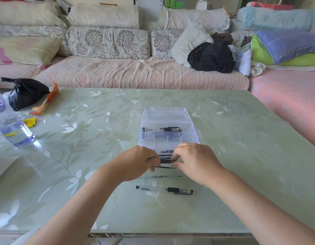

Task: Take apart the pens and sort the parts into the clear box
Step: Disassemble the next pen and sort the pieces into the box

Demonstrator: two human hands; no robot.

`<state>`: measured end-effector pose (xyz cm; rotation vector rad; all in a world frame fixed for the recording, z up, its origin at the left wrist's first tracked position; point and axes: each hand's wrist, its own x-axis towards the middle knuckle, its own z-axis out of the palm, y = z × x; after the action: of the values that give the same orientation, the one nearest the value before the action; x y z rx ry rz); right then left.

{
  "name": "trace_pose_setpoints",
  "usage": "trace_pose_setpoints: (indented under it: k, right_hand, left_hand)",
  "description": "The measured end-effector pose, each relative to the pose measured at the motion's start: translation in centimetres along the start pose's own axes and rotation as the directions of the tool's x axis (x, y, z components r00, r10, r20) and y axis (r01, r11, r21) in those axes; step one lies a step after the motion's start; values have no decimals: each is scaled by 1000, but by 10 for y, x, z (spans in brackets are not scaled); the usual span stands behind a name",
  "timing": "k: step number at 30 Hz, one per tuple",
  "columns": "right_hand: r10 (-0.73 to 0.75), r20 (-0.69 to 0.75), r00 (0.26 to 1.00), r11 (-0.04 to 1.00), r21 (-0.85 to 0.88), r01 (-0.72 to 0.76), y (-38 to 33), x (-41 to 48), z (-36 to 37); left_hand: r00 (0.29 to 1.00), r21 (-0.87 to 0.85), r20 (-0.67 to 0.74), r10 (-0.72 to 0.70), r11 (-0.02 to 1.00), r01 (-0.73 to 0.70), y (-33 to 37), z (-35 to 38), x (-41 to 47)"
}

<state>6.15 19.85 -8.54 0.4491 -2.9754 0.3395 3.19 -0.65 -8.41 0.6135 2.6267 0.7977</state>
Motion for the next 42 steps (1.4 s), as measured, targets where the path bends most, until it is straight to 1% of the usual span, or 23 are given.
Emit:
trace_pose_setpoints:
  k: [2,5,8,10,15,19,24,28,32,37,40,42]
  right_hand:
    - [21,15,1000,1000,9,-21,0,-1,1]
    - [41,59,997,998,39,-43,-1,-3,1]
    - [32,119,992,997,66,-40,-1,-4,0]
    - [23,126,992,995,89,-35,0,-4,-1]
    - [51,103,993,994,94,-61,3,-2,-5]
    - [64,79,995,994,83,-71,3,-2,-6]
    - [84,60,995,992,89,-89,4,-1,-7]
    - [89,16,996,991,96,-91,5,-1,-9]
    - [52,-61,997,995,83,-47,5,1,-10]
    - [32,-154,988,997,67,-22,8,5,-12]
    - [22,-166,986,998,65,-12,7,6,-12]
    - [17,-168,986,998,67,-6,7,6,-11]
  left_hand:
    - [1000,26,13,5,1000,-5,1,1,-1]
    - [998,43,-36,45,998,-43,-1,3,-2]
    - [996,10,-56,63,998,-62,-3,3,-1]
    - [996,-8,-57,63,998,-63,-4,2,0]
    - [998,5,-48,43,999,-42,-5,1,1]
    - [999,-30,-25,21,999,-21,-5,1,2]
    - [994,23,-73,84,996,-83,-5,2,1]
    - [995,4,-91,49,999,-49,-3,1,2]
    - [993,-31,-109,33,999,-37,-2,-1,3]
    - [979,64,-189,82,995,-71,0,-3,3]
    - [971,97,-231,55,995,-33,1,-7,4]
    - [978,112,-206,27,994,-4,1,-7,4]
